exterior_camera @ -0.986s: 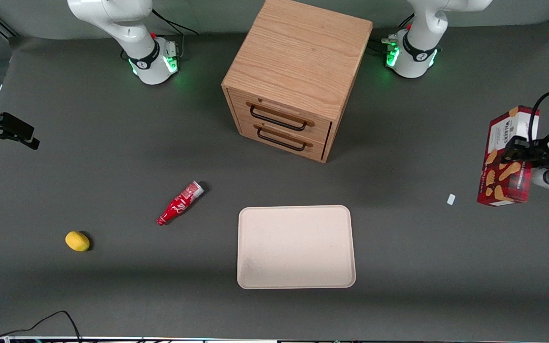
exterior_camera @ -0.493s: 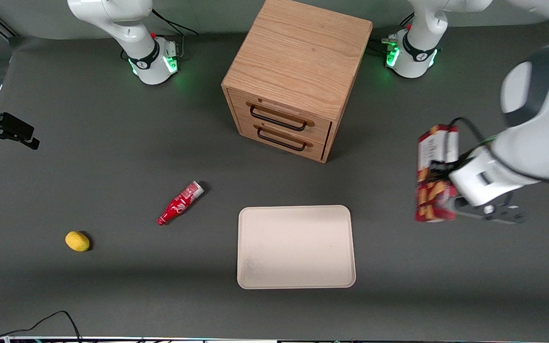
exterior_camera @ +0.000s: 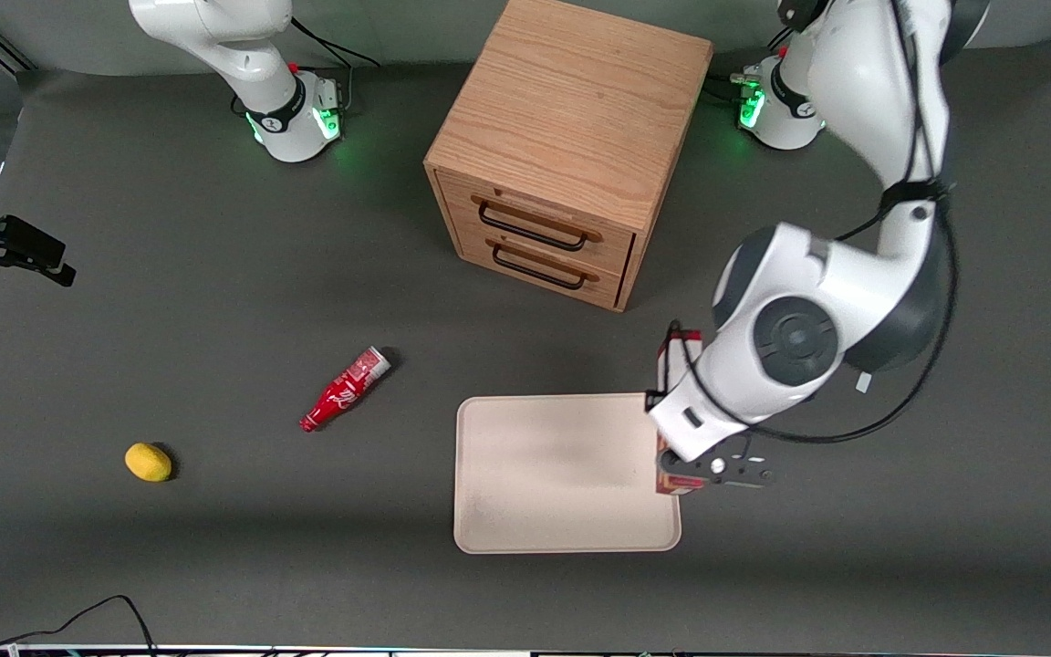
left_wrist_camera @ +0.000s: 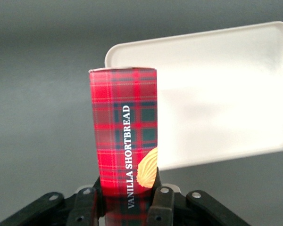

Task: Place red cookie box on tray
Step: 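Carry the box with the left gripper over the white tray, then lower the box upright onto the tray corner and open the left gripper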

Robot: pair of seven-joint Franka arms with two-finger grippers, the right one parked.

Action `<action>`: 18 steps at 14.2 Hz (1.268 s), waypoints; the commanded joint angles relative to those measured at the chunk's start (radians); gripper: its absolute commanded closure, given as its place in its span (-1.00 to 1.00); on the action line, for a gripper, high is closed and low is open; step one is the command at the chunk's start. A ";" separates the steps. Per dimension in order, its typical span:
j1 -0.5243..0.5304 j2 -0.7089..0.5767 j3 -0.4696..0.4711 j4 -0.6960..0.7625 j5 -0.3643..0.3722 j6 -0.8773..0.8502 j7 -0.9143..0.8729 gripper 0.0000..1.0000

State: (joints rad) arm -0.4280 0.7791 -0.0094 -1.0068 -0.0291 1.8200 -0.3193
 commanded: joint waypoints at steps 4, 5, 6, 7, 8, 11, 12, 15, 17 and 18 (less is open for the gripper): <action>-0.015 0.158 0.014 0.082 0.026 0.149 -0.083 1.00; -0.015 0.170 0.019 0.080 0.026 0.163 -0.084 1.00; -0.014 0.181 0.019 0.080 0.026 0.176 -0.084 1.00; -0.014 0.192 0.020 0.077 0.026 0.191 -0.090 1.00; -0.015 0.201 0.019 0.076 0.026 0.202 -0.092 1.00; -0.014 0.218 0.020 0.071 0.026 0.235 -0.095 1.00; -0.015 0.223 0.020 0.070 0.026 0.249 -0.096 1.00; -0.015 0.230 0.020 0.067 0.028 0.272 -0.095 0.80; -0.015 0.236 0.019 0.063 0.026 0.291 -0.095 0.50; -0.015 0.236 0.019 0.060 0.026 0.294 -0.095 0.36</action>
State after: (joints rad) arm -0.4351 1.0004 0.0026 -0.9767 -0.0159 2.1035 -0.3899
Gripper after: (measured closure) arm 0.630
